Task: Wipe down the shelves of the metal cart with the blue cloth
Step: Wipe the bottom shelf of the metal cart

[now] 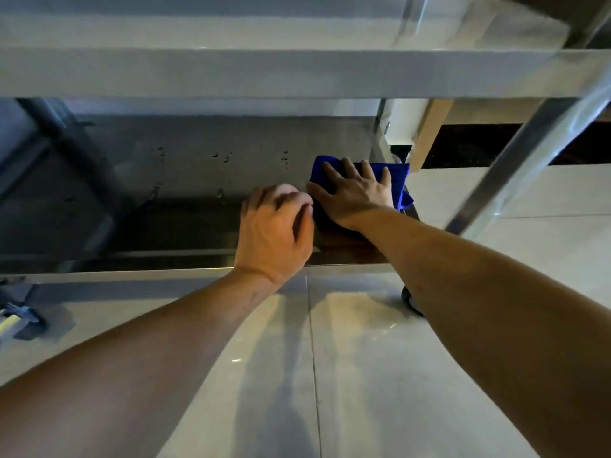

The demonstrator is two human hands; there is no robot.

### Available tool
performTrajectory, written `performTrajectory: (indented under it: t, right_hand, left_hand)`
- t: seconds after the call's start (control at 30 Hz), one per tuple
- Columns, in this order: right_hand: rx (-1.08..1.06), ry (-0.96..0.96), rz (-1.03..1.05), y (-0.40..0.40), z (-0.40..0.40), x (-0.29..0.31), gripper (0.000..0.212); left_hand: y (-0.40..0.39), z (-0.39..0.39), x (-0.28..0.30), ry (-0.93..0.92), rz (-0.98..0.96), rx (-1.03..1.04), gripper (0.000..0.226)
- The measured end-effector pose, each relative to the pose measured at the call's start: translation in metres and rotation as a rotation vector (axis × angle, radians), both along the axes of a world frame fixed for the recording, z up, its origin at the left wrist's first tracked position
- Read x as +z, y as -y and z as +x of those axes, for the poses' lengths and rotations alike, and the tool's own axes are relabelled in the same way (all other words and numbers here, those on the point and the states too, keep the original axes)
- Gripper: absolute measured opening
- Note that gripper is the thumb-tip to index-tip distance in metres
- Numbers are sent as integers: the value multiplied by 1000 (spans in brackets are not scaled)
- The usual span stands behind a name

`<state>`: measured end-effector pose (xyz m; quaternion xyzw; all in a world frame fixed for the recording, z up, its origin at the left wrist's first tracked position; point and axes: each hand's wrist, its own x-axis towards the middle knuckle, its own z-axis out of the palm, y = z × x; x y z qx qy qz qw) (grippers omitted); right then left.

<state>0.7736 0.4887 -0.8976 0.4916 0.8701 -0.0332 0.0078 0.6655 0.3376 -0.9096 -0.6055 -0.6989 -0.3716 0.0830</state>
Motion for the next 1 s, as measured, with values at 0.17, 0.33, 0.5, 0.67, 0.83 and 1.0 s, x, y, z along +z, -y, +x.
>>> performTrajectory:
  t: [0.17, 0.33, 0.5, 0.67, 0.83, 1.0]
  right_hand:
    - [103, -50, 2, 65, 24, -8, 82]
    - [88, -16, -16, 94, 17, -7, 92]
    - [163, 0, 2, 121, -12, -10, 88]
    - [217, -13, -15, 120, -43, -12, 85]
    - [204, -20, -14, 74, -67, -15, 82]
    - [142, -5, 15, 30, -92, -17, 83]
  left_hand:
    - [1, -3, 11, 128, -70, 176, 17]
    - [22, -24, 19, 22, -193, 244, 25]
    - [51, -45, 16, -37, -260, 304, 30]
    - [66, -63, 13, -69, -327, 347, 32]
    - [52, -87, 5, -103, -294, 312, 33]
    - [25, -92, -5, -73, -275, 275, 39]
